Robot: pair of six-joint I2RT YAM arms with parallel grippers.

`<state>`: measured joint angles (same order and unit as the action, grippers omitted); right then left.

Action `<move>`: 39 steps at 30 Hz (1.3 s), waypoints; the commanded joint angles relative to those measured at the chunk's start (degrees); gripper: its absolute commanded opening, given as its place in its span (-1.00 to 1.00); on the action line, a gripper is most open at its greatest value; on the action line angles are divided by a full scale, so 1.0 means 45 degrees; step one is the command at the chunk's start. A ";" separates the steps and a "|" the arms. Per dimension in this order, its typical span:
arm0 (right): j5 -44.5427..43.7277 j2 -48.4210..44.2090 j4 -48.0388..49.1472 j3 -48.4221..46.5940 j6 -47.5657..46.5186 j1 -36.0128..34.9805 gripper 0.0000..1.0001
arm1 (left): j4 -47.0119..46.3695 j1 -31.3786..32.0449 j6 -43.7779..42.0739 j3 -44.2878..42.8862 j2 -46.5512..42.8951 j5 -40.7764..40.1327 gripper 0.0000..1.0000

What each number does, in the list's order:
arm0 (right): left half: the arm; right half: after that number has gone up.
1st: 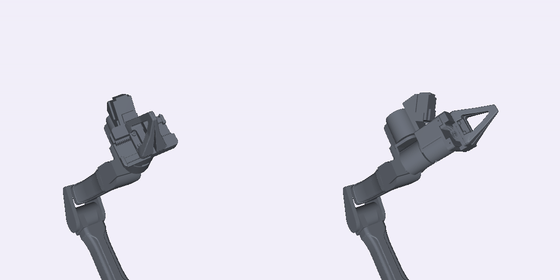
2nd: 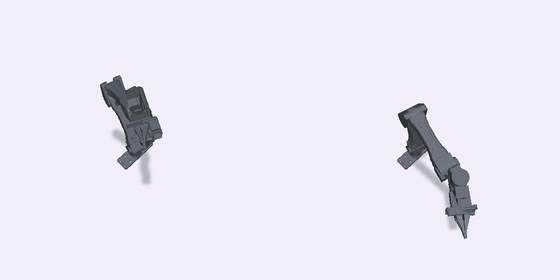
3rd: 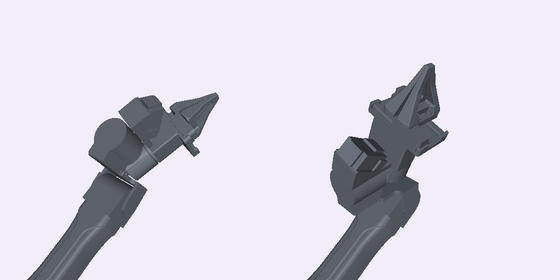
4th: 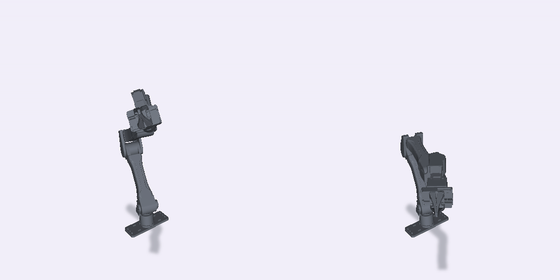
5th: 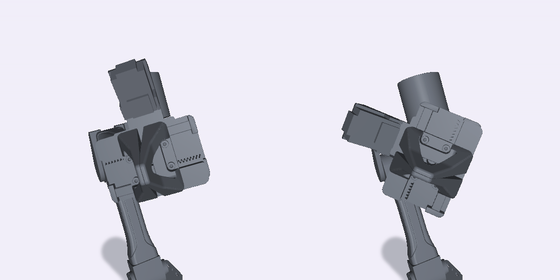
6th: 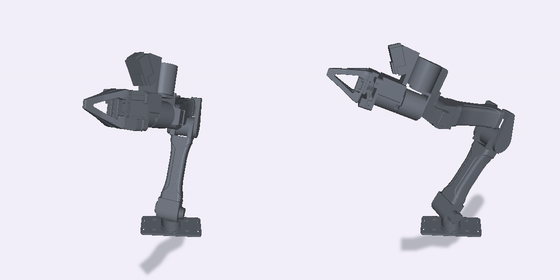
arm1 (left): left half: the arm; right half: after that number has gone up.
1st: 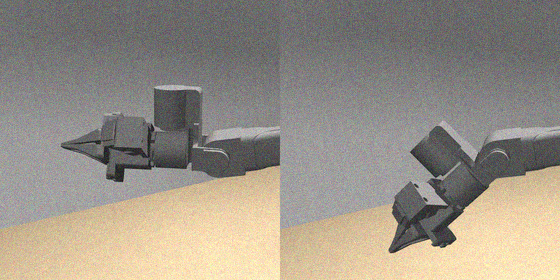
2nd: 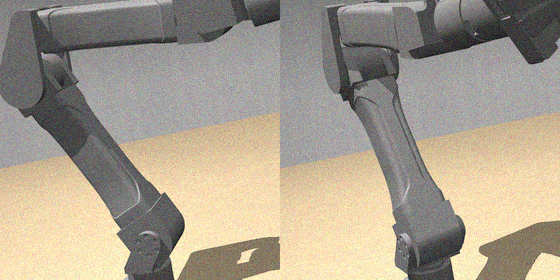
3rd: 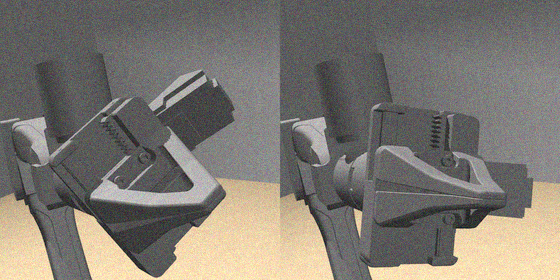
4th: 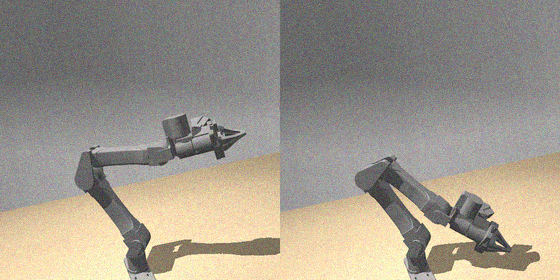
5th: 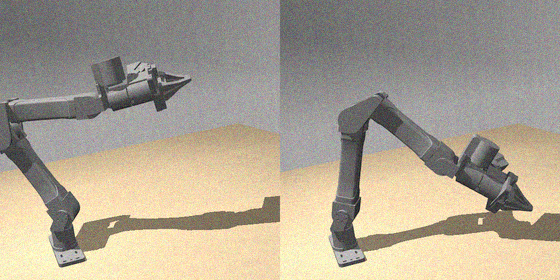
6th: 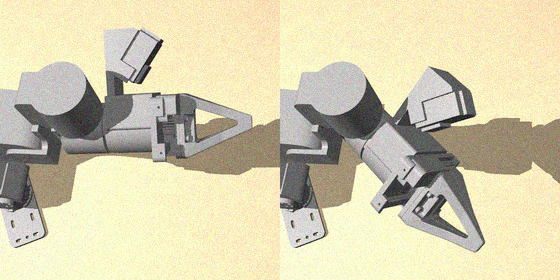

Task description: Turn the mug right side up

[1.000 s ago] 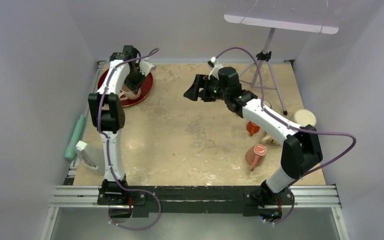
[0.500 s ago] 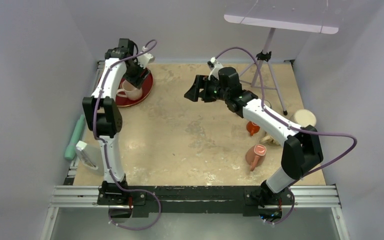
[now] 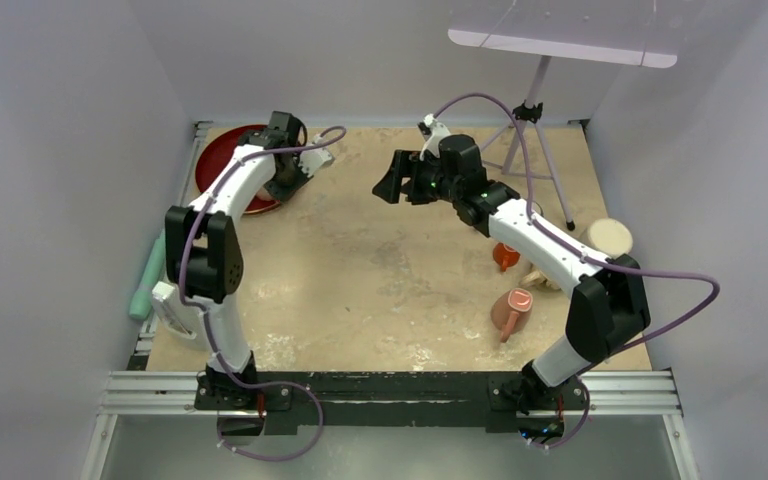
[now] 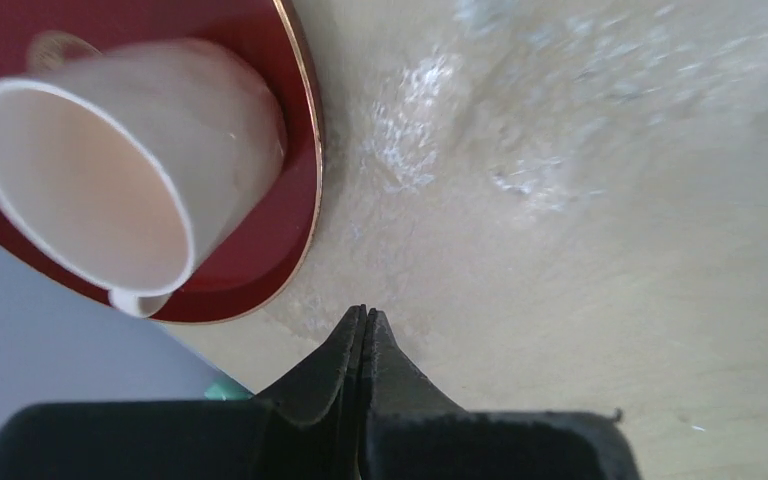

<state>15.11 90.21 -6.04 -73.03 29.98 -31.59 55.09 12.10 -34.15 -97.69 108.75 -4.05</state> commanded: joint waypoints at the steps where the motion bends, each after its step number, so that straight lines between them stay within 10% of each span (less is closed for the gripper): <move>1: -0.0495 -0.0556 0.0037 -0.0061 -0.0371 -0.0013 0.64 | -0.1023 -0.0708 -0.0529 0.0252 0.1154 -0.2319 -1.00; 30: -0.1441 -0.0592 -0.1357 -0.0425 -0.0869 -0.0011 0.64 | -0.6694 -0.1607 -0.3965 -0.4102 0.6685 -0.4274 -1.00; 39: -0.1980 -0.0643 -0.1841 -0.0681 -0.1086 -0.0003 0.64 | -0.7109 -0.2171 -0.4747 -0.5110 0.7643 -0.4393 -0.62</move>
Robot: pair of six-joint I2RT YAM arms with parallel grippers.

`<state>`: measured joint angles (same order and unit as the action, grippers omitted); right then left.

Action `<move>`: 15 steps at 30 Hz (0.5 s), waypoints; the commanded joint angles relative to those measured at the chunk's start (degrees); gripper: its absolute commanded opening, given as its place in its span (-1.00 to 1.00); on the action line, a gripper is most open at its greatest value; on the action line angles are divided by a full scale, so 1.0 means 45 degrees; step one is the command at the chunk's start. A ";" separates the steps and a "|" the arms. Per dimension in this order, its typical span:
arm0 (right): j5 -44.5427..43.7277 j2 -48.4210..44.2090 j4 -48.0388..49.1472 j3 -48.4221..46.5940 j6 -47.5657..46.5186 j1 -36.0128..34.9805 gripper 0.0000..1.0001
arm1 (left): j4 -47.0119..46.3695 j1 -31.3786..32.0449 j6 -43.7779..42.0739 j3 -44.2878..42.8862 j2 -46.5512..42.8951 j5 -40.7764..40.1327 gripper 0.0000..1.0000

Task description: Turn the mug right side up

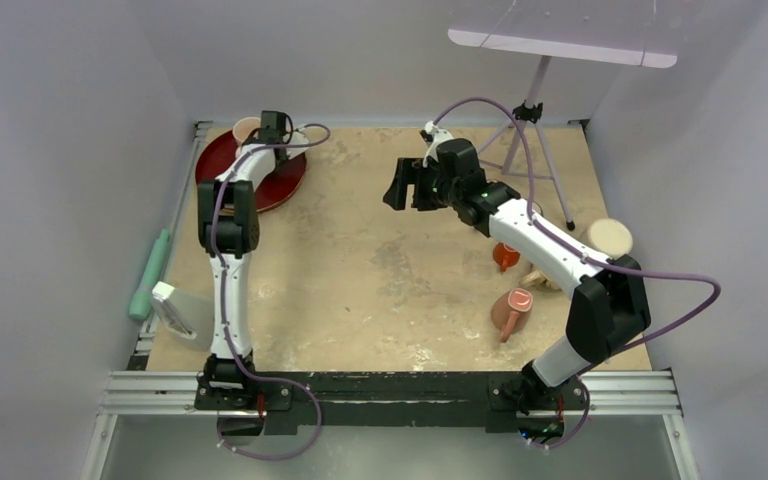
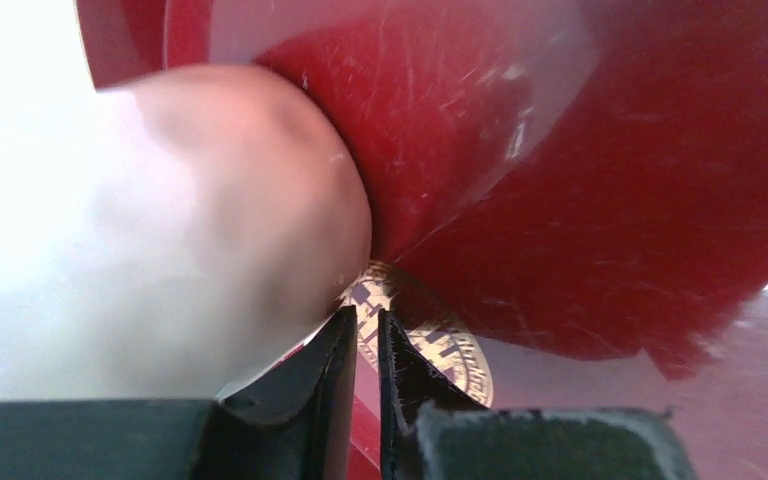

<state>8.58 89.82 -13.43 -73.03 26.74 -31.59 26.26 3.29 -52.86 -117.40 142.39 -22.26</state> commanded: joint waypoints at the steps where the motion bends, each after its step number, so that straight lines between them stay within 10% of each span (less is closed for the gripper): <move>1: -0.0662 -0.0547 -0.0314 -0.0740 -0.0414 0.0000 0.64 | -0.0707 -0.0264 -0.0569 -0.0934 0.0274 -0.0405 -0.60; 8: -0.4772 -0.0639 -0.2102 -0.0623 0.0525 0.0433 0.64 | 0.0311 -0.0202 0.0058 -0.1006 -0.0266 -0.0203 -0.48; 15: -0.8010 -0.0939 -0.2144 0.1192 0.2113 0.1658 0.63 | 0.2274 0.0239 0.2030 0.3012 -0.4705 0.3236 -0.04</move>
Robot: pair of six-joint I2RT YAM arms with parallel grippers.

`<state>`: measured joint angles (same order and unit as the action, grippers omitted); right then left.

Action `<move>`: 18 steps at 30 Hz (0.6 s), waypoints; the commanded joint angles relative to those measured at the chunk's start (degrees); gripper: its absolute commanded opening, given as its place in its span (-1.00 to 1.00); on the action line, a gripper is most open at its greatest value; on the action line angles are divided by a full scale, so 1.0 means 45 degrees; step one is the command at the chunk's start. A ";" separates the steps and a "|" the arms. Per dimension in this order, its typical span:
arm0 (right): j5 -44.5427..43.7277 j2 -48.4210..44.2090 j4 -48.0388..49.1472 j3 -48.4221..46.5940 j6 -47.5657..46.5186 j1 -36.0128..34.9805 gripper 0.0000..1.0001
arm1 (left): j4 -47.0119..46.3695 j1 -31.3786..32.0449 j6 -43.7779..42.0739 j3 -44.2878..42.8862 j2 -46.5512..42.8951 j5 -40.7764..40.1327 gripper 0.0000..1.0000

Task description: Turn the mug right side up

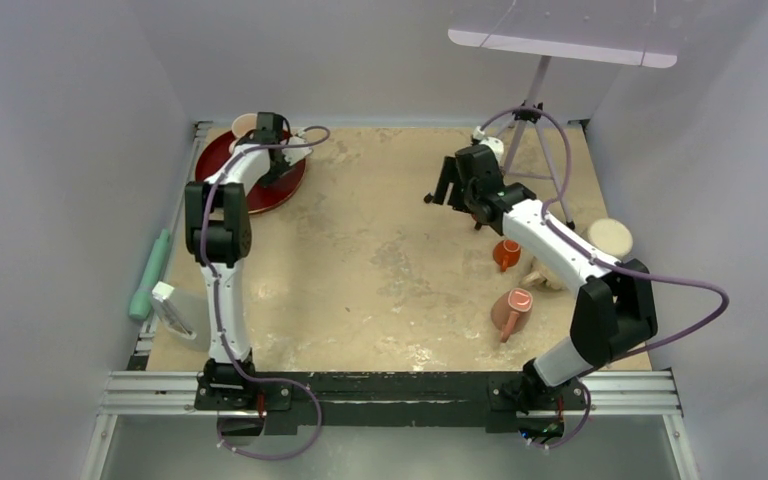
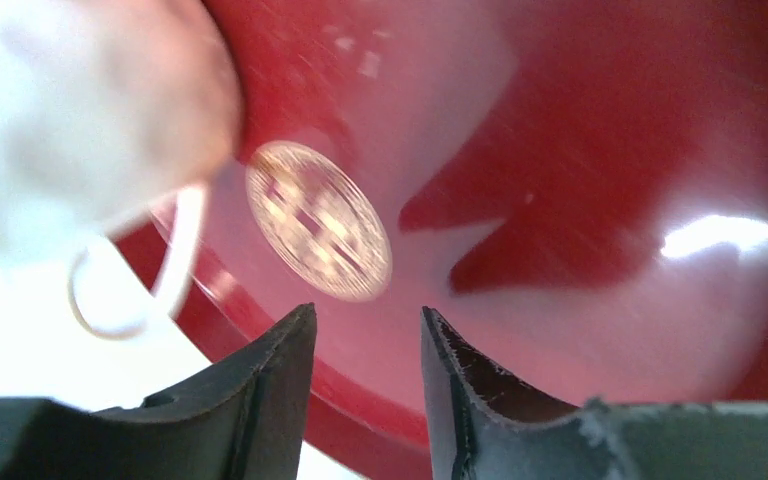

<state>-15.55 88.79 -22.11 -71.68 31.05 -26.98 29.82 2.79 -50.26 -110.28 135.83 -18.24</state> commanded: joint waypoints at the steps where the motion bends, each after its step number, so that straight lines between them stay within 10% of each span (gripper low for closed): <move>1: -0.2847 -0.0682 0.0007 0.1132 0.1327 0.0871 0.61 | 0.1862 0.0420 0.1903 0.1827 -0.3910 0.2907 0.03; 8: -0.3792 0.0634 0.0766 0.1294 0.2304 0.1916 0.53 | 0.4163 0.0455 0.4947 0.3451 -0.7425 0.6779 0.24; 18: -0.3537 0.2141 0.1600 0.1619 0.2309 0.2286 0.42 | 0.5163 0.0455 0.5475 0.3961 -0.9212 0.7117 0.25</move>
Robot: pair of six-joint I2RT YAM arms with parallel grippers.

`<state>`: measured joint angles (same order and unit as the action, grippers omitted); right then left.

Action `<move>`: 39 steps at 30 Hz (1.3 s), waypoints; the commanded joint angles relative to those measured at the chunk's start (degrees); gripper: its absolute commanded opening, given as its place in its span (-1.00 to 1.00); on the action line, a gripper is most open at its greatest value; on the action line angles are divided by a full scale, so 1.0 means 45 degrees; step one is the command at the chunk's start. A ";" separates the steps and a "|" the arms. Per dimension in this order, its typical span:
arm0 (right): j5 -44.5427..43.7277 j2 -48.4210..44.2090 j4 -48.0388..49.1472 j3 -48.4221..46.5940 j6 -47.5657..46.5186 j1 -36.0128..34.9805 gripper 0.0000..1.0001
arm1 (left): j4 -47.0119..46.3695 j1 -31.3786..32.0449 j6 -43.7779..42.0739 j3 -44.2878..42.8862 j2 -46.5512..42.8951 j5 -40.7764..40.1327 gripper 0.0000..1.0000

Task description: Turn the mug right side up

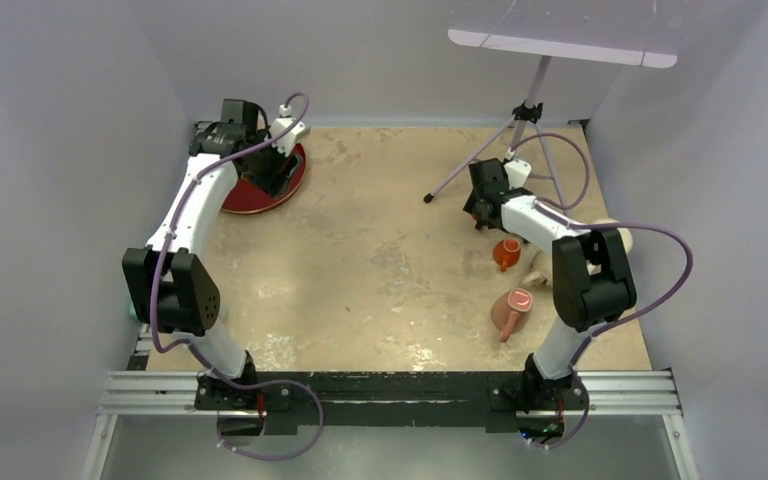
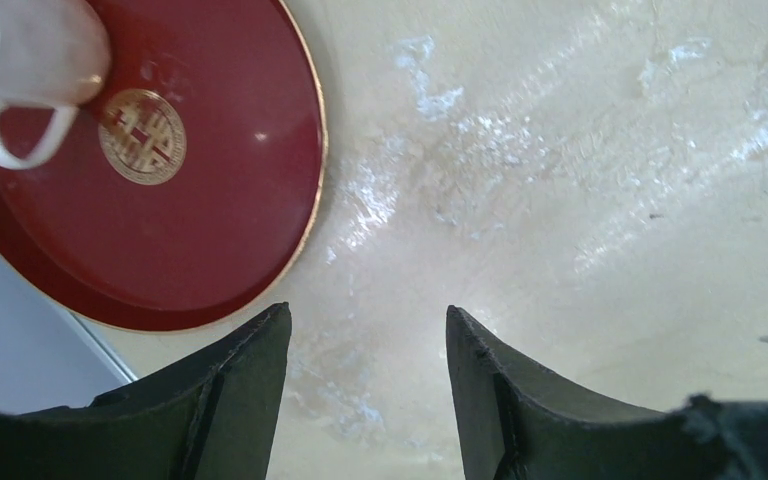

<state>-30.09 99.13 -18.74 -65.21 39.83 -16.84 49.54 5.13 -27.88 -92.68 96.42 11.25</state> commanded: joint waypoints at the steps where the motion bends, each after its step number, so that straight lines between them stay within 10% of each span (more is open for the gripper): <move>1: -0.0348 -0.0035 0.0909 0.0151 0.0383 0.0041 0.39 | 0.0797 -0.0065 0.0552 0.0067 -0.0563 0.0640 0.25; 8: -0.0243 0.0705 0.1273 -0.0156 0.0229 0.0167 0.15 | 0.0958 -0.0060 0.0928 0.0026 -0.0835 0.1308 0.25; 16: -0.0260 0.0565 0.1793 0.0311 0.0162 0.0250 -0.98 | 0.1192 -0.0065 0.0921 0.0045 -0.1178 0.1481 0.25; 24: 0.2044 -0.0768 0.2160 0.1307 -0.0983 0.0186 -1.00 | 0.1689 -0.0055 0.1707 -0.0028 -0.1388 0.2705 0.25; 39: 1.0318 -0.3868 0.3561 0.2174 -0.2476 -0.2057 -1.00 | -0.3395 0.0709 1.0454 0.3482 -0.0821 0.9667 0.71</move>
<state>3.99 85.32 -11.03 -52.05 29.67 -25.41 44.49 6.61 7.11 -80.36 92.49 43.35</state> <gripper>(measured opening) 0.165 0.854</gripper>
